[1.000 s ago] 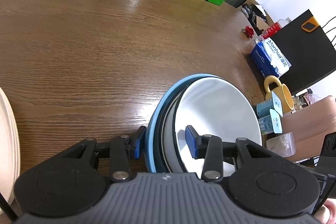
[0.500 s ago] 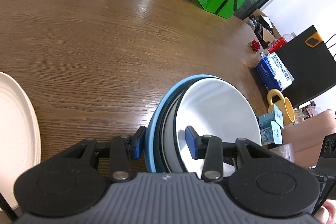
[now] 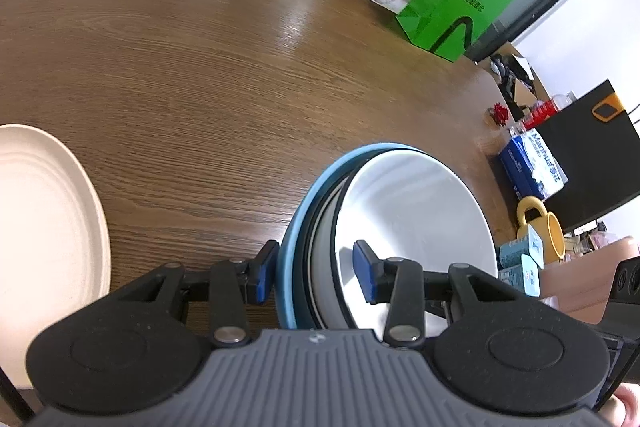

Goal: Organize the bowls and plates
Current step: 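Lift the blue bowl stack with both tools and carry it toward the beige plates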

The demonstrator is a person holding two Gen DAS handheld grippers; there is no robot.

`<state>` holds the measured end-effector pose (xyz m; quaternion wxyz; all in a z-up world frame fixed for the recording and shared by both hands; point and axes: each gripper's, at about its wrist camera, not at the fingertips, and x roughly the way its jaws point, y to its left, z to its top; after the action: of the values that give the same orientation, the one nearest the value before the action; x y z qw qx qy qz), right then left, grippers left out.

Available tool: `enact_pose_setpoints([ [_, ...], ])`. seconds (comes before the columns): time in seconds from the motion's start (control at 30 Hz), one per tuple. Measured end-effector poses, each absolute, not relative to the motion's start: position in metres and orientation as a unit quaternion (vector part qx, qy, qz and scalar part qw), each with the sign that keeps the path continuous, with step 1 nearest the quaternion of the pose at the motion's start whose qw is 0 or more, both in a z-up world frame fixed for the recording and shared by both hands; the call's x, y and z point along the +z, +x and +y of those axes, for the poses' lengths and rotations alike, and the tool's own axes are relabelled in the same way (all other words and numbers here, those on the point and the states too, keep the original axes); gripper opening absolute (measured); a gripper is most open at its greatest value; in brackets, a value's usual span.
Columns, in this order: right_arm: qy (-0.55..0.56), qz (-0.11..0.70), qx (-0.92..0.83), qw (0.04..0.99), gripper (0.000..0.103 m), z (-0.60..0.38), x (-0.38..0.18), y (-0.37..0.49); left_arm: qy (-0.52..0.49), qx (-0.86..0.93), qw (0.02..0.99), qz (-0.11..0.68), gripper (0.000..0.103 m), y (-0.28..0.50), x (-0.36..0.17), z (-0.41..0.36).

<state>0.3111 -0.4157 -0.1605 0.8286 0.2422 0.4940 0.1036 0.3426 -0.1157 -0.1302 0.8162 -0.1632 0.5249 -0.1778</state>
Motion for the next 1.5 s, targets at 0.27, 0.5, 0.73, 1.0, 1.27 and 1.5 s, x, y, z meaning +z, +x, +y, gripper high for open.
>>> enact_pose_setpoints([
  [0.27, 0.232, 0.496, 0.125, 0.827, 0.047, -0.403, -0.156, 0.317, -0.177, -0.157, 0.822, 0.519, 0.04, 0.34, -0.126, -0.098],
  [0.5, 0.222, 0.498, 0.141, 0.826, 0.047, -0.389, -0.15, 0.322, -0.188, -0.14, 0.826, 0.513, 0.04, 0.335, -0.123, -0.082],
  [0.73, 0.213, 0.5, 0.156, 0.825, 0.047, -0.374, -0.146, 0.326, -0.196, -0.126, 0.829, 0.508, 0.04, 0.331, -0.121, -0.064],
  [1.0, 0.203, 0.504, 0.174, 0.821, 0.047, -0.355, -0.143, 0.329, -0.208, -0.107, 0.832, 0.504, 0.04, 0.326, -0.119, -0.039],
  [1.27, 0.196, 0.507, 0.191, 0.817, 0.047, -0.336, -0.14, 0.33, -0.216, -0.092, 0.834, 0.499, 0.04, 0.321, -0.117, -0.018],
  [1.5, 0.19, 0.508, 0.2, 0.816, 0.047, -0.323, -0.135, 0.329, -0.223, -0.082, 0.836, 0.495, 0.04, 0.317, -0.115, -0.002],
])
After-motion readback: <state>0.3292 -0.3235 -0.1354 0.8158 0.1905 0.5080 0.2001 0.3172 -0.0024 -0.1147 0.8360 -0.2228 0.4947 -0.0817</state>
